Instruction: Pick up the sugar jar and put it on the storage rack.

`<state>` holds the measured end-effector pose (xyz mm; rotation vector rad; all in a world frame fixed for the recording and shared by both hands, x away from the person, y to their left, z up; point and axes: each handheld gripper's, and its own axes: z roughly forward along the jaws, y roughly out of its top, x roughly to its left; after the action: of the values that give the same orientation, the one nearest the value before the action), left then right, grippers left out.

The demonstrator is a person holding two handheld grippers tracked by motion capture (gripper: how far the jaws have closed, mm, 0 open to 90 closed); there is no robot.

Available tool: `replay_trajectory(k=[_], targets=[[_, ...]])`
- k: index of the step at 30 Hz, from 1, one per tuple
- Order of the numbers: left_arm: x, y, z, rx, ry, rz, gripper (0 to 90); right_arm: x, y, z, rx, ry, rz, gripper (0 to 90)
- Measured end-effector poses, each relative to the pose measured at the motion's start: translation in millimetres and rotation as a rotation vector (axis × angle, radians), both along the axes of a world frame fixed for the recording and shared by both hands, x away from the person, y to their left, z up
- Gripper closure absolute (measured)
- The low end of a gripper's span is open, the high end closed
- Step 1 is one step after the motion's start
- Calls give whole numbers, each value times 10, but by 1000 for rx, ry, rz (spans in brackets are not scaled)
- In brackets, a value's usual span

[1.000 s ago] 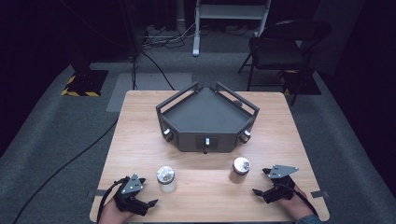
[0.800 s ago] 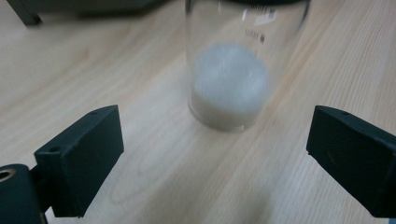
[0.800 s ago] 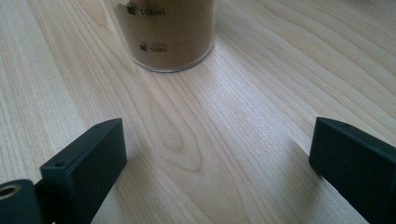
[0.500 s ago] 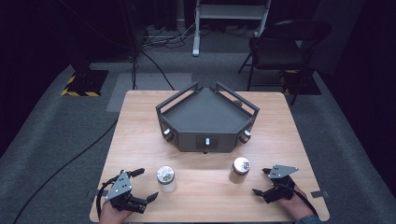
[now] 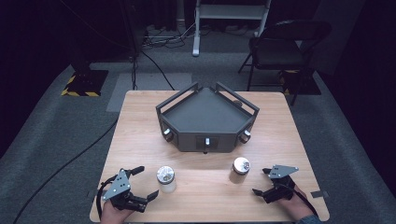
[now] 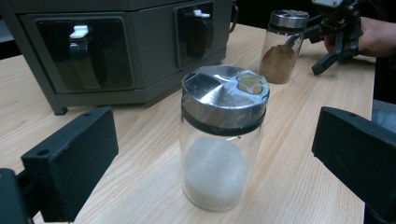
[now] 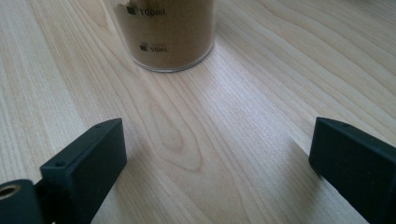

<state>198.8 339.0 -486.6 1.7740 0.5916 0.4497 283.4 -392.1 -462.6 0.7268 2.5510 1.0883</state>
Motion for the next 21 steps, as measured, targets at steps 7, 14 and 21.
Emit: replay_trajectory(k=[7, 14, 21], targets=[[119, -83, -26, -30, -5, -21, 1, 16, 2, 0, 1, -1, -4, 41], [250, -206, -35, -46, -3, -39, 1, 16, 1, 0, 1, -1, -4, 41], [347, -284, -67, -59, -6, -56, 2, 15, 1, -1, 1, -1, -6, 42]])
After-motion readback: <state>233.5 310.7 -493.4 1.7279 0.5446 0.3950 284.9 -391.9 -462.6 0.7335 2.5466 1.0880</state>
